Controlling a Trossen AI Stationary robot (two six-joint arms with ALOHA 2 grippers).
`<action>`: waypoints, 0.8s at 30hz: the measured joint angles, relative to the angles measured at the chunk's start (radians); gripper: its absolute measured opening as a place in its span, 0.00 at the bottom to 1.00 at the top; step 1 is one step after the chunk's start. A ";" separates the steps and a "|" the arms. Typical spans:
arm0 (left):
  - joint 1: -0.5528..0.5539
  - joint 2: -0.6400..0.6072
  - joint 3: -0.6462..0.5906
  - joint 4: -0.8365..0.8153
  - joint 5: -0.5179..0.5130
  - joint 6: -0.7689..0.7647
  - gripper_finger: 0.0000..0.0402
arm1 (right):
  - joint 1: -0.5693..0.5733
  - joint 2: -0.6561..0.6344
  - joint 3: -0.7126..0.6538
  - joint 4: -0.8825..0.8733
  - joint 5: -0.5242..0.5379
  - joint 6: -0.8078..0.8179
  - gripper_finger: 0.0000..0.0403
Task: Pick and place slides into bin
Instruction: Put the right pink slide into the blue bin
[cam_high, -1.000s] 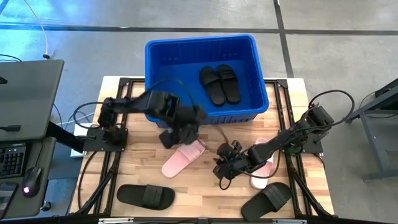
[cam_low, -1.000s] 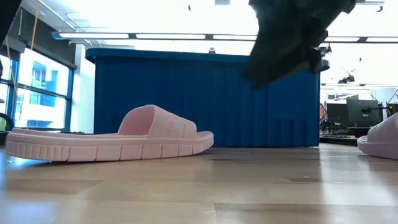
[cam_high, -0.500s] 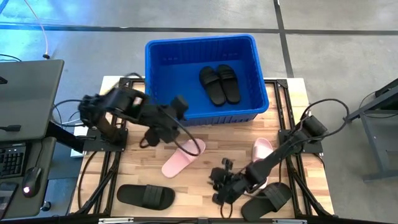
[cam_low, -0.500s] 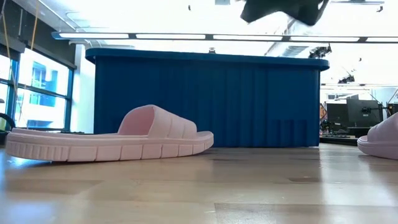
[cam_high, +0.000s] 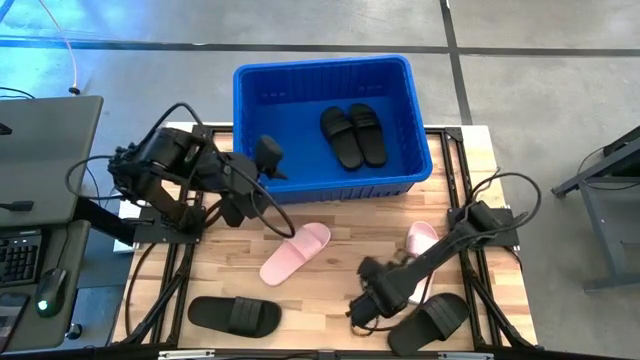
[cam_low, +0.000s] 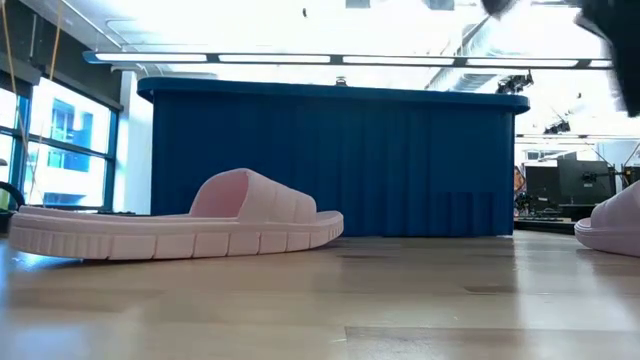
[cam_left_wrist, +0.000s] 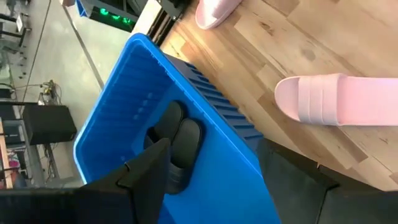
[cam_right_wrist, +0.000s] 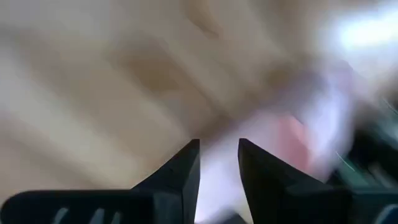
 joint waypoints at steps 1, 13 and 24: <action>0.000 0.000 -0.003 0.000 0.000 0.000 0.58 | 0.002 0.003 -0.029 -0.010 -0.033 0.034 0.25; 0.000 0.002 -0.008 0.000 0.003 -0.002 0.58 | 0.004 -0.005 -0.356 0.006 -0.131 0.061 0.25; 0.000 0.002 -0.008 0.004 0.003 -0.010 0.58 | -0.001 -0.005 -0.351 0.008 -0.102 0.086 0.25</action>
